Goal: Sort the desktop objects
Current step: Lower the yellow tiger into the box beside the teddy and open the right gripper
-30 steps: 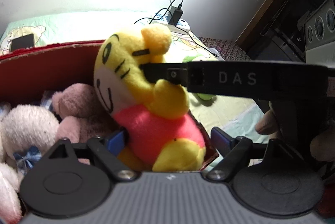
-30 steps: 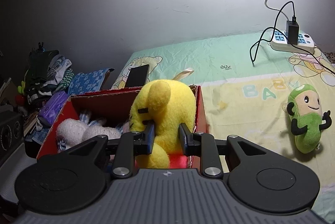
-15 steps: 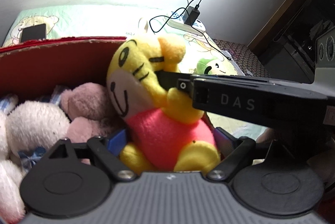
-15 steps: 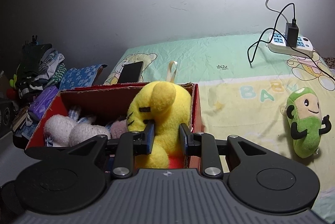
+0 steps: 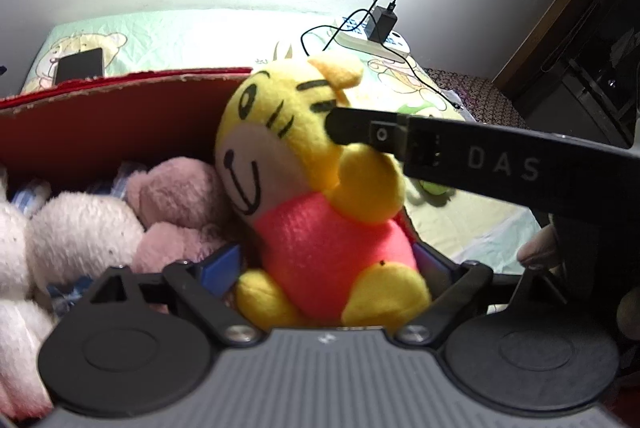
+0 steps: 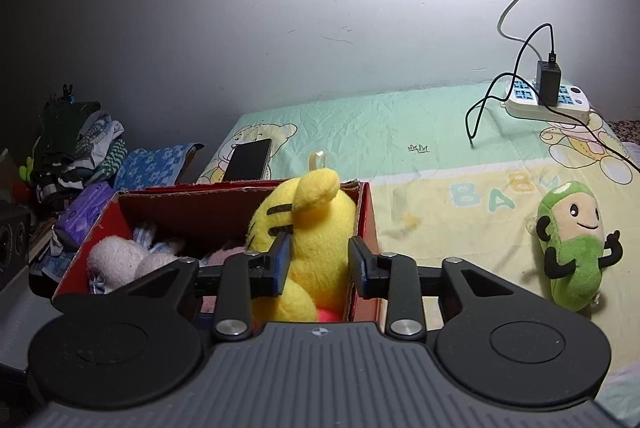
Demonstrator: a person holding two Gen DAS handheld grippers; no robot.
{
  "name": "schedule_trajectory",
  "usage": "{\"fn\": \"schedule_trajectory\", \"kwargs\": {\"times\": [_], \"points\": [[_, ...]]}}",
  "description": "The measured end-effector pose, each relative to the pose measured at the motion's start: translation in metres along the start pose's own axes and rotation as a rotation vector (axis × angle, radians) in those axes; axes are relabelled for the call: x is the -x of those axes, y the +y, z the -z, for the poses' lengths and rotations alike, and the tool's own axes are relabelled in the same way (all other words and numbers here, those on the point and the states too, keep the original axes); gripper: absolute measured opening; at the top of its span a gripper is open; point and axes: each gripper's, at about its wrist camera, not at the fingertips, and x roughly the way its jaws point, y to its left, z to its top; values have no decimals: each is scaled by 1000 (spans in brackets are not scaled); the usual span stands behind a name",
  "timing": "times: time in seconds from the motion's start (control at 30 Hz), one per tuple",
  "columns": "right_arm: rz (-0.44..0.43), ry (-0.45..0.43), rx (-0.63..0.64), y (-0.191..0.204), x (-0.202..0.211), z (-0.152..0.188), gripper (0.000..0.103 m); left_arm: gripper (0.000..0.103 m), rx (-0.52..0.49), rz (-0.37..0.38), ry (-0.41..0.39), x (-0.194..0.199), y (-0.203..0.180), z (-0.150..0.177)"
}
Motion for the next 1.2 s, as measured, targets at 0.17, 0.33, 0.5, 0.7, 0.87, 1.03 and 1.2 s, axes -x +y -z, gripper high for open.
{"fn": "schedule_trajectory", "kwargs": {"times": [0.17,0.33,0.5,0.7,0.87,1.03,1.2], "points": [[-30,4,-35,-4,8,4,42,95,-3,-28,11,-2,-2,-1],[-34,-1,12,4,11,8,40,95,-3,-54,20,0,-6,-2],[-27,9,4,2,11,9,40,95,-10,-96,25,8,-12,-2],[-19,5,13,6,16,12,40,95,11,-124,30,24,-15,0],[-21,-5,-12,6,25,13,40,95,31,-128,-21,48,-13,5],[-29,-18,-20,12,33,13,40,95,83,-153,-30,57,-2,8],[-30,-9,-8,22,34,16,40,95,109,-187,-35,67,6,13]]}}
